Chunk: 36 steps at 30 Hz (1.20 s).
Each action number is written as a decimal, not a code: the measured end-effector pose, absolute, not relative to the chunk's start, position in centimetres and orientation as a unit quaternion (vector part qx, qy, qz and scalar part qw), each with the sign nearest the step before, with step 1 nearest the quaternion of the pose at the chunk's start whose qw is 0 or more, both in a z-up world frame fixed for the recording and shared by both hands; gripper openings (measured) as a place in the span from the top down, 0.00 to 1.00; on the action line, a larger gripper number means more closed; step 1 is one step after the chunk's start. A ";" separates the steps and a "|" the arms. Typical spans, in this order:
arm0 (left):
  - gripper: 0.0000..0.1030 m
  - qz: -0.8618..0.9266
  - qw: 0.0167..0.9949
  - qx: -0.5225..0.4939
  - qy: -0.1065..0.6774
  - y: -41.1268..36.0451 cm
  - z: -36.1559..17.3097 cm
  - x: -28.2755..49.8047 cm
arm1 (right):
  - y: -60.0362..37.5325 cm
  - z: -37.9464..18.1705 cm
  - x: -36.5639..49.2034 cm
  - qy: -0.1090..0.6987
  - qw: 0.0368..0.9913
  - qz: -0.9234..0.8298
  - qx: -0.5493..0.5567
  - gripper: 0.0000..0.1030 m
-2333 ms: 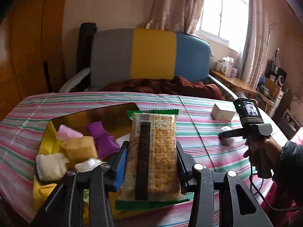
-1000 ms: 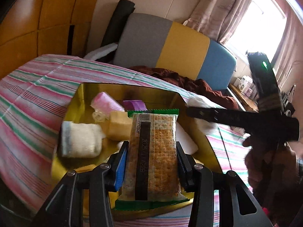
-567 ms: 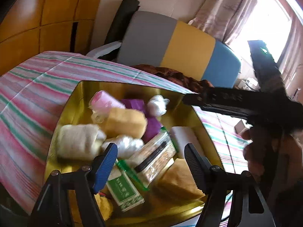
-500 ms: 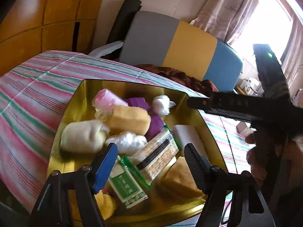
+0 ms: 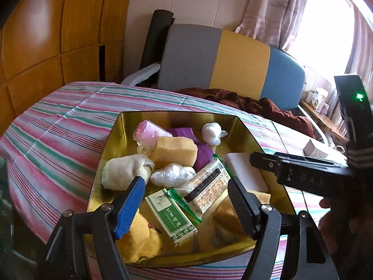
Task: Organize objects
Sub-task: 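Open both grippers to drop the cracker bar and plastic bag into the tray, then grasp the yellow WEIDAN cracker packet with the right gripper while the left gripper moves toward the cream box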
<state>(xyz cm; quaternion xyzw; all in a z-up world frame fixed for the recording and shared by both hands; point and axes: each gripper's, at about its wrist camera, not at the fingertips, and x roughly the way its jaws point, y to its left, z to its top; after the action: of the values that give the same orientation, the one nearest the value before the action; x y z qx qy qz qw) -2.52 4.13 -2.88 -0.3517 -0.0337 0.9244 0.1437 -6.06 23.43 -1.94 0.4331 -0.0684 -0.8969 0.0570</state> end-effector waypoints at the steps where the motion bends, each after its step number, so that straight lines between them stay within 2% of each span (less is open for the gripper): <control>1: 0.28 0.925 0.141 -0.351 -0.029 4.2 -2.9 -2.4 | 23.5 -2.0 -5.7 -0.067 0.055 -0.897 0.433 0.49; 20: 0.27 0.929 0.170 -0.329 0.027 7.1 -1.6 -0.2 | 29.7 -2.2 -1.2 -0.104 -0.002 -0.896 0.431 0.49; 29: 0.25 0.921 0.212 -0.322 0.057 10.4 -1.1 0.6 | 37.3 -2.7 0.7 -0.176 -0.068 -0.874 0.448 0.49; 36: 0.23 0.910 0.244 -0.326 0.074 13.0 -1.3 0.6 | 46.7 -2.6 2.6 -0.264 -0.149 -0.842 0.446 0.49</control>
<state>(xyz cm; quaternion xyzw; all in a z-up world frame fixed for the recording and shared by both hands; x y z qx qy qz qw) 0.59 13.05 -1.26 -0.3261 0.0744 0.9103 0.2439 2.61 46.67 -2.63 0.4457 -0.2644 -0.8421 -0.1492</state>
